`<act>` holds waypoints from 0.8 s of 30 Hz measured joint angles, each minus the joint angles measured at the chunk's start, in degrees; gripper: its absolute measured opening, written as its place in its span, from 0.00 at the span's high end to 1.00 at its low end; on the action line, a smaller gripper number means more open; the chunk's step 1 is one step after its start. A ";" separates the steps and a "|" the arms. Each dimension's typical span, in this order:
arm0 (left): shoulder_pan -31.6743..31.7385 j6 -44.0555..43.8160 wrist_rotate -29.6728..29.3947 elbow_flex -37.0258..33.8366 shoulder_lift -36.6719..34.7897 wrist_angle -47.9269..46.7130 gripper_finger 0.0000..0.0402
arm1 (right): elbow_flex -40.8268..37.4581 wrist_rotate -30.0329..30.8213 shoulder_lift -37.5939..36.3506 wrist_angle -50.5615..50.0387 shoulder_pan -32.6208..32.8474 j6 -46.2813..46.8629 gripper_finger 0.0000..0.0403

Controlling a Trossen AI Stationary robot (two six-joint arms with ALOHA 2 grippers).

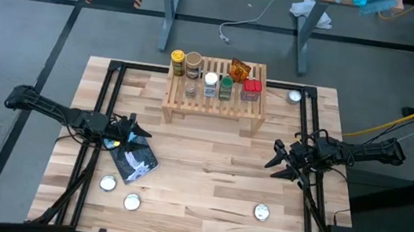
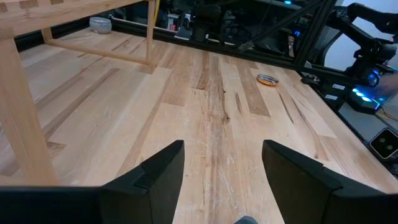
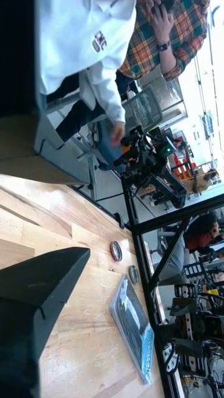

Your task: Shelf spices

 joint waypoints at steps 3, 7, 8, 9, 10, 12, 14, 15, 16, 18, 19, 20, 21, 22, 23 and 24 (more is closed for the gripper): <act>0.00 -0.01 0.00 0.01 0.01 0.02 0.48 | 0.00 0.00 0.02 0.00 0.02 0.00 0.55; -0.02 -0.01 0.01 0.02 0.02 0.01 0.48 | 0.00 0.00 0.02 0.00 0.02 0.00 0.55; 0.00 -0.01 0.01 0.02 0.02 0.00 0.48 | -0.01 0.00 0.00 0.00 -0.01 0.00 0.55; -0.01 0.00 0.00 0.01 0.02 0.01 0.48 | 0.00 0.00 0.02 0.00 0.01 0.00 0.55; 0.00 -0.02 0.00 0.02 0.00 0.00 0.48 | 0.00 0.00 0.02 0.00 0.00 0.00 0.55; -0.01 0.00 0.01 0.01 0.02 0.01 0.48 | 0.00 0.00 0.00 0.00 0.02 0.00 0.55; -0.02 -0.01 0.01 0.01 0.02 0.02 0.48 | 0.00 0.00 0.00 0.00 0.02 0.00 0.55; 0.00 0.00 -0.01 0.02 0.02 0.00 0.48 | 0.00 0.00 0.02 0.00 0.02 0.00 0.55; 0.00 0.00 -0.04 0.02 0.02 0.01 0.48 | -0.01 0.00 0.02 0.00 0.01 0.00 0.55; -0.02 0.00 -0.78 0.02 0.02 0.08 0.48 | 0.00 0.00 0.02 0.00 0.02 0.00 0.55; -0.02 0.00 -1.83 0.02 0.02 0.18 0.48 | -0.01 0.00 0.00 0.00 0.02 0.00 0.55; -0.02 -0.02 -3.68 0.00 0.02 0.44 0.48 | -0.01 0.00 0.01 0.00 0.02 0.00 0.55; -0.02 -0.06 -5.99 0.01 0.01 0.72 0.48 | -0.02 0.00 0.01 0.00 0.01 0.00 0.55; 0.00 -0.34 -8.36 0.02 0.02 1.04 0.48 | -0.01 0.00 0.01 0.00 0.01 0.00 0.55; 0.00 -0.73 -10.41 0.02 0.00 1.25 0.48 | -0.02 0.00 0.02 0.00 0.02 0.00 0.55; 0.00 -1.26 -12.17 0.02 0.02 1.44 0.48 | 0.00 0.00 0.02 0.00 0.02 0.00 0.55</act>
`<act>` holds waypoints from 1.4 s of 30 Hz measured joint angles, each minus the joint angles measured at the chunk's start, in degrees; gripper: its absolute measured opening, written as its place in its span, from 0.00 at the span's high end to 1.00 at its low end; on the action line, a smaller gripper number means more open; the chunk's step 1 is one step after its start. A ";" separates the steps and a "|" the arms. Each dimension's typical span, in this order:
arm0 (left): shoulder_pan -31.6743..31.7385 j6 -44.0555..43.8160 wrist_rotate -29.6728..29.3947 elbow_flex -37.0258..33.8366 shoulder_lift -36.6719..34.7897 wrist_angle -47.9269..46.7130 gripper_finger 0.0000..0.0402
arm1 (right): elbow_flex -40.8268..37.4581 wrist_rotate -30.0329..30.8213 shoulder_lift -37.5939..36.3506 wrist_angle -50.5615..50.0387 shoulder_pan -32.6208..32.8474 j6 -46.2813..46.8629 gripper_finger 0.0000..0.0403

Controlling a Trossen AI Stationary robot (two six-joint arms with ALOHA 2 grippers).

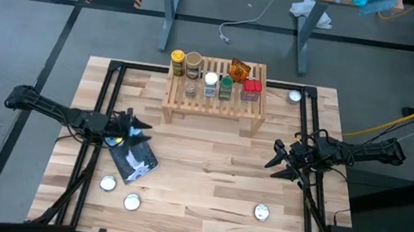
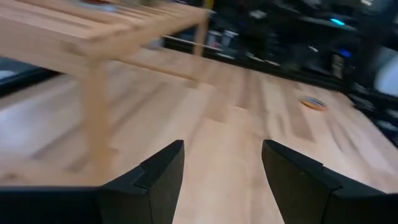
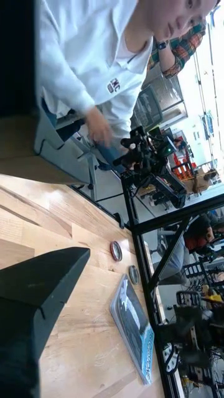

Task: Shelf spices
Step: Remove the yellow seasoning bottle from the shelf

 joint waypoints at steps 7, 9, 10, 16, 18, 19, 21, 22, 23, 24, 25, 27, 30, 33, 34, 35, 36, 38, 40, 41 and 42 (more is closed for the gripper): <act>0.00 4.29 -4.72 0.00 0.00 1.10 0.48 | -0.02 0.00 -0.02 0.00 -0.02 0.00 0.55; 0.11 8.05 -4.89 0.00 -0.01 3.82 0.48 | -0.01 0.00 -0.01 0.00 -0.01 0.00 0.55; 0.33 10.22 -4.99 0.00 0.00 5.50 0.48 | -0.02 0.00 -0.02 0.00 -0.01 0.00 0.55; 4.26 21.19 -5.12 1.34 0.00 13.57 0.48 | -0.02 0.00 -0.02 0.00 0.00 0.00 0.55; 6.44 22.46 -5.12 2.63 -0.02 13.54 0.48 | -0.02 0.00 -0.02 0.00 0.00 0.00 0.55; 7.58 22.80 -5.14 3.25 0.00 13.51 0.48 | -0.02 0.00 -0.02 0.00 0.00 0.00 0.55; 10.02 24.03 -5.13 4.71 0.00 13.23 0.48 | -0.02 0.00 -0.02 0.00 -0.02 0.00 0.55; 11.20 24.91 -5.13 5.53 0.00 13.34 0.48 | -0.02 0.00 -0.02 0.00 -0.01 0.00 0.55; 12.41 25.60 -5.12 6.29 0.00 13.42 0.48 | -0.02 0.00 -0.02 -0.01 -0.01 0.00 0.55; 13.57 26.52 -5.14 7.06 0.00 13.36 0.48 | -0.02 0.00 -0.02 0.00 0.00 0.00 0.55; 14.67 27.10 -5.12 7.79 0.00 13.27 0.48 | -0.02 0.00 -0.02 -0.02 0.00 0.00 0.55; 16.82 28.04 -5.08 9.27 0.10 12.37 0.48 | -0.02 0.00 -0.02 0.00 0.00 0.00 0.55; 19.85 27.99 -4.68 11.34 0.77 9.55 0.48 | -0.01 0.00 -0.02 -0.01 -0.01 0.00 0.55; 22.95 27.23 -2.84 13.12 2.76 8.51 0.48 | -0.02 0.00 -0.02 0.00 0.00 0.00 0.55; 24.06 26.96 -2.36 13.75 3.63 8.65 0.48 | -0.02 0.00 -0.02 0.00 0.00 0.00 0.55; 25.27 26.87 -2.30 14.40 4.63 8.73 0.48 | -0.02 0.00 -0.02 0.00 0.00 0.00 0.55; 26.47 26.81 -2.18 15.08 5.67 8.73 0.48 | -0.02 0.00 -0.02 0.00 0.00 0.00 0.55; 29.04 26.49 -1.20 16.61 8.24 8.66 0.48 | -0.02 0.00 -0.02 -0.02 0.00 0.00 0.55; 31.98 25.77 1.61 18.43 11.34 8.76 0.48 | -0.02 0.00 -0.02 0.00 0.00 0.00 0.55; 33.54 25.59 3.33 19.29 12.96 8.79 0.48 | -0.02 0.00 -0.02 0.00 0.00 0.00 0.55; 35.25 25.40 5.24 20.21 14.74 8.79 0.48 | -0.02 0.00 -0.02 0.00 0.00 0.00 0.55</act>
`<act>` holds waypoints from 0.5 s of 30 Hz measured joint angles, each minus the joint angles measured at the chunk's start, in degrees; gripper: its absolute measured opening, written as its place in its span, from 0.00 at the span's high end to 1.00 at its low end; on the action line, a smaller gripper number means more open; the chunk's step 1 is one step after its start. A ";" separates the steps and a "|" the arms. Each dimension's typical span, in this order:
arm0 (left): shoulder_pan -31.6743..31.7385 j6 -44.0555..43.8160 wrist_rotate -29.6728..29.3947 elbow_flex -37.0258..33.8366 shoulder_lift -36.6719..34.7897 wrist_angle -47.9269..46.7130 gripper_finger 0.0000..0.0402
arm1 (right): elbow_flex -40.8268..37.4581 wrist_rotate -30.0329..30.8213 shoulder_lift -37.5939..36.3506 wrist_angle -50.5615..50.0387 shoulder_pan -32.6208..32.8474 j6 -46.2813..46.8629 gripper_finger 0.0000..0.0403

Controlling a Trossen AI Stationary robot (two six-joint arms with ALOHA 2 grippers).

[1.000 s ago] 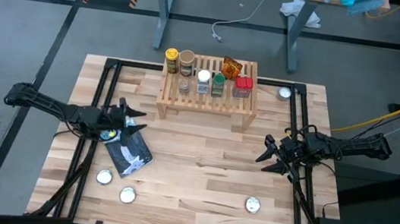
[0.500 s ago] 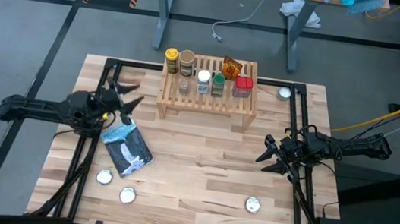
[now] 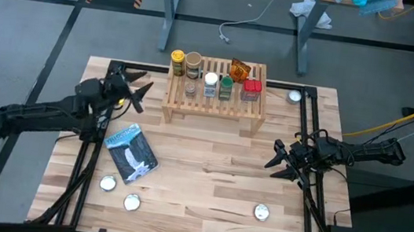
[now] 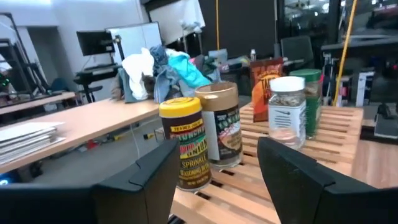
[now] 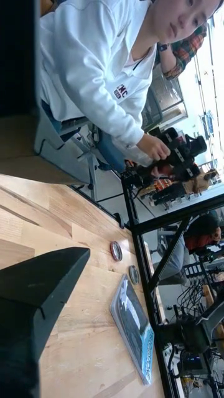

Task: Shelf spices
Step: Remove the yellow seasoning bottle from the shelf

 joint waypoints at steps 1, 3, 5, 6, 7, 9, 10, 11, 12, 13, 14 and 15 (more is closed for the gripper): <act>1.71 -0.11 1.86 0.97 1.84 0.01 0.48 | 0.00 0.00 0.00 0.00 0.00 0.00 0.55; 5.07 0.11 4.75 2.80 5.50 0.06 0.48 | 0.00 0.00 0.00 0.00 0.00 0.00 0.55; 8.05 0.99 5.69 4.46 8.83 -0.02 0.48 | 0.00 0.00 0.00 0.00 -0.02 0.00 0.55; 9.31 1.36 5.79 5.23 10.29 -0.11 0.48 | 0.00 0.00 0.00 0.00 0.00 0.00 0.55; 10.51 1.58 5.94 5.99 11.40 -0.35 0.48 | 0.00 0.00 0.00 -0.01 -0.02 0.00 0.55; 12.80 1.88 5.89 7.89 12.86 -0.04 0.48 | 0.00 0.00 0.00 0.01 -0.01 0.00 0.55; 13.73 2.09 5.88 8.75 13.26 0.18 0.48 | 0.00 0.00 0.00 0.00 -0.01 0.00 0.55; 14.60 2.36 5.87 9.41 13.42 0.21 0.48 | 0.00 0.00 0.00 0.00 0.00 0.00 0.55; 15.31 2.43 5.86 9.92 13.46 0.09 0.48 | 0.00 0.00 0.00 -0.02 0.00 0.00 0.55; 15.93 2.46 5.86 10.34 13.42 0.01 0.48 | 0.00 0.00 0.00 0.00 0.00 0.00 0.55; 16.47 2.50 5.86 10.65 13.17 -0.03 0.48 | 0.00 0.00 0.00 0.00 0.00 0.00 0.55; 16.95 2.52 5.88 10.77 12.79 -0.02 0.48 | 0.00 0.00 0.00 -0.02 0.00 0.00 0.55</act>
